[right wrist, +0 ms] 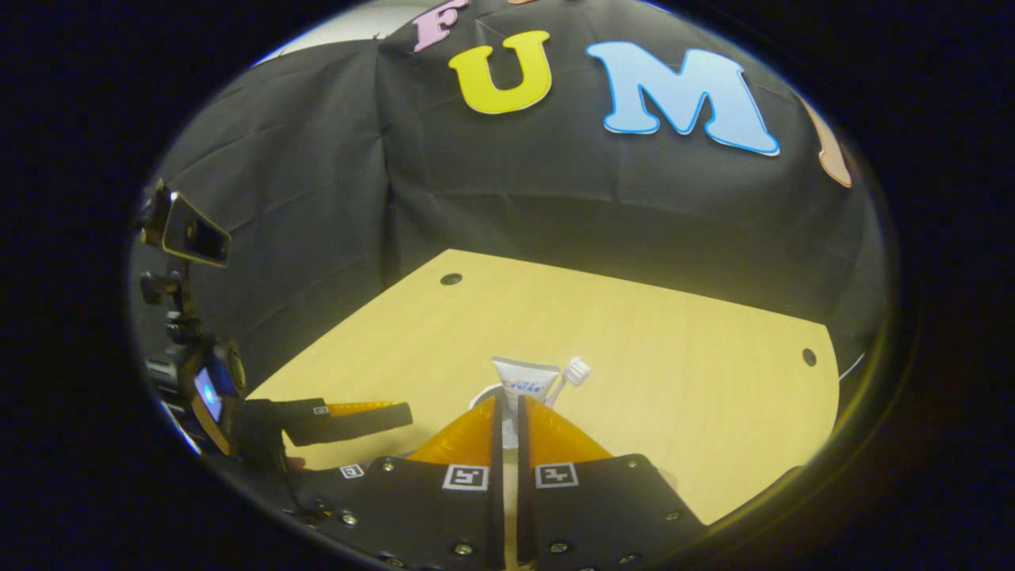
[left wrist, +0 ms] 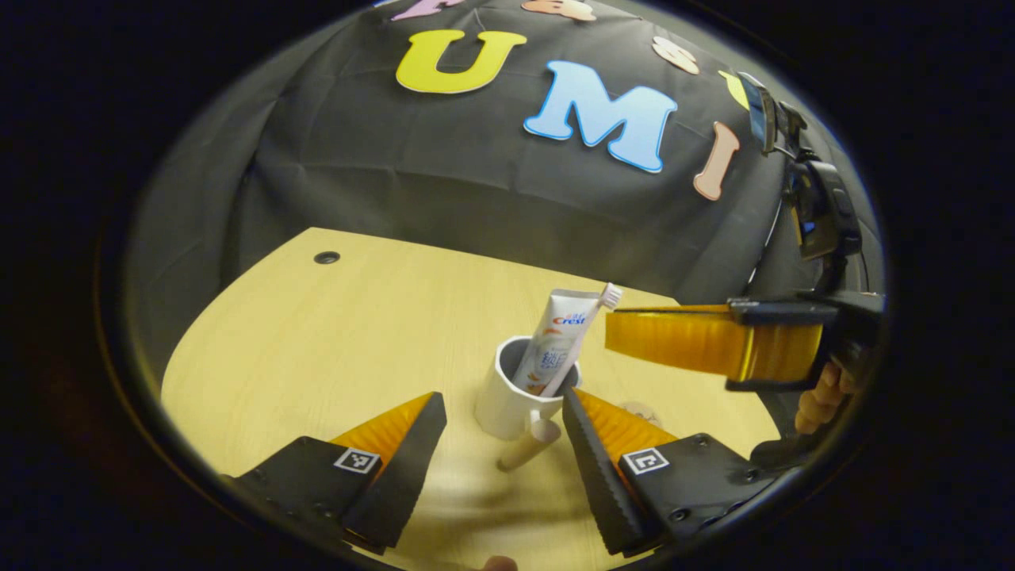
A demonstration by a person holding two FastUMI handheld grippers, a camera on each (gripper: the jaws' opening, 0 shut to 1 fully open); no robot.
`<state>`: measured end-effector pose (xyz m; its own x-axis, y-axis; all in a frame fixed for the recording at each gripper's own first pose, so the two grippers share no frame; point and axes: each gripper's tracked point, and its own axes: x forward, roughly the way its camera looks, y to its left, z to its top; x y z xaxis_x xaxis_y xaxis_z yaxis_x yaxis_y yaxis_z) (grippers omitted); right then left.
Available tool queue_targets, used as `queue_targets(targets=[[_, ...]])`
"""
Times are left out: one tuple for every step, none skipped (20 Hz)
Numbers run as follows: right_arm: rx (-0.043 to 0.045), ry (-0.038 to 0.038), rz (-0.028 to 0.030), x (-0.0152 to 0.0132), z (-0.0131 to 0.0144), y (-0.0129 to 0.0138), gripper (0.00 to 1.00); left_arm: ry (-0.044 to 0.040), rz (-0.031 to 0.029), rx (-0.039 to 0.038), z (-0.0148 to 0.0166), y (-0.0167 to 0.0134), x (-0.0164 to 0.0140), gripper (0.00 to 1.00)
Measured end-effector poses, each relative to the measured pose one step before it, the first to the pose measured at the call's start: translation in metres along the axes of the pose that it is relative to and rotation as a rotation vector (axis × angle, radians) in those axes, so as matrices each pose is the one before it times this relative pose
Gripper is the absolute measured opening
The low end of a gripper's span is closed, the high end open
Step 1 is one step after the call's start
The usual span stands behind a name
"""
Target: Put the toothbrush and toothpaste on the desktop into the cup, then pick up the cup and place it on the coaster on the desktop.
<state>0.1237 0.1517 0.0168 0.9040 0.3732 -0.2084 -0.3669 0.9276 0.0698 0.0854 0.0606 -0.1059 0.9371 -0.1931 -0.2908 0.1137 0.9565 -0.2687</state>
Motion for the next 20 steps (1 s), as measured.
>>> queue_targets(targets=[[0.01153, -0.00431, -0.00227, -0.00207, 0.00112, -0.00186, 0.07, 0.01579, -0.00239, -0.00443, -0.00253, -0.00101, 0.00148, 0.96], [0.0073, -0.00701, -0.01727, -0.00642, 0.00149, -0.00515, 0.07, 0.01504, 0.00062, 0.00002, -0.00229, -0.00111, 0.00291, 1.0], [0.00188, -0.00434, -0.01831, -0.00439, -0.00018, -0.00586, 0.07, 0.01124, 0.00122, 0.00287, -0.00203, -0.00163, 0.00306, 0.95], [0.00222, -0.00529, -0.0207, -0.00464, -0.00024, -0.00663, 0.07, 0.00938, -0.00015, 0.00439, -0.00252, -0.00158, 0.00215, 0.95], [0.00441, -0.00269, -0.00826, -0.00327, -0.0005, -0.00433, 0.07, 0.01158, 0.00286, 0.00644, -0.00126, -0.00191, 0.00157, 0.95], [0.00656, -0.0039, -0.00658, -0.00443, 0.00009, -0.00412, 0.08, 0.01127, -0.00135, 0.00817, -0.00133, -0.00215, 0.00261, 0.96], [0.00257, -0.00178, -0.00379, -0.00385, 0.00045, -0.00336, 0.11, 0.01011, 0.00218, 0.00896, -0.00154, -0.00188, 0.00293, 0.95], [-0.00501, -0.00469, -0.01641, -0.00411, -0.00156, -0.00645, 0.18, 0.01051, -0.00278, 0.008, 0.00046, -0.00304, 0.00249, 0.95], [-0.01116, -0.00483, -0.01075, -0.00336, -0.00029, -0.00386, 0.28, 0.01325, -0.00087, 0.00676, -0.00269, 0.00082, 0.00307, 1.0], [-0.01523, -0.00616, -0.02775, -0.00393, 0.00036, -0.00844, 0.39, 0.0197, 0.00213, 0.00782, -0.00369, -0.00105, 0.00174, 0.96], [-0.01248, -0.00881, -0.01476, -0.00339, 0.00115, -0.00507, 0.5, 0.01894, 0.00269, 0.00865, -0.00244, -0.00071, 0.00158, 0.96], [-0.0085, -0.00794, -0.01525, -0.00342, -0.0002, -0.00404, 0.56, 0.01516, 0.00198, 0.00783, -0.00009, -0.0019, 0.00361, 1.0], [-0.00476, -0.00689, -0.0194, -0.00435, -0.00057, -0.00638, 0.67, 0.01373, 0.00199, 0.00669, 0.00004, -0.00143, 0.00231, 0.96], [0.00226, -0.00572, -0.01487, -0.00397, 0.00013, -0.0049, 0.67, 0.01214, 0.0028, 0.00463, -0.0006, -0.00044, 0.00341, 0.96], [0.00772, -0.00188, -0.00959, -0.00271, -0.00101, -0.00445, 0.67, 0.01381, 0.00109, 0.00392, 0.00014, -0.00093, 0.00272, 0.96], [0.01214, -0.00213, -0.00785, -0.00286, -0.00013, -0.00424, 0.67, 0.01343, 0.0034, 0.00447, -0.00063, 0.00009, 0.00411, 0.96], [0.01373, 0.00008, -0.00765, -0.00196, 0.0001, -0.00472, 0.67, 0.01536, 0.00118, 0.0059, -0.00057, -0.00004, 0.00355, 0.96], [0.0143, 0.00239, -0.0083, -0.00267, -0.00075, -0.00556, 0.67, 0.01588, 0.00451, 0.00698, 0.00012, -0.00009, 0.0029, 0.96], [0.01352, 0.00235, -0.00812, -0.00177, -0.00114, -0.00508, 0.67, 0.01802, 0.00757, 0.0081, -0.00086, 0.00137, 0.00245, 0.93], [0.01092, 0.00527, -0.00968, -0.00198, -0.00063, -0.00572, 0.67, 0.02185, 0.0036, 0.00724, -0.00171, 0.00118, 0.00299, 0.9]])
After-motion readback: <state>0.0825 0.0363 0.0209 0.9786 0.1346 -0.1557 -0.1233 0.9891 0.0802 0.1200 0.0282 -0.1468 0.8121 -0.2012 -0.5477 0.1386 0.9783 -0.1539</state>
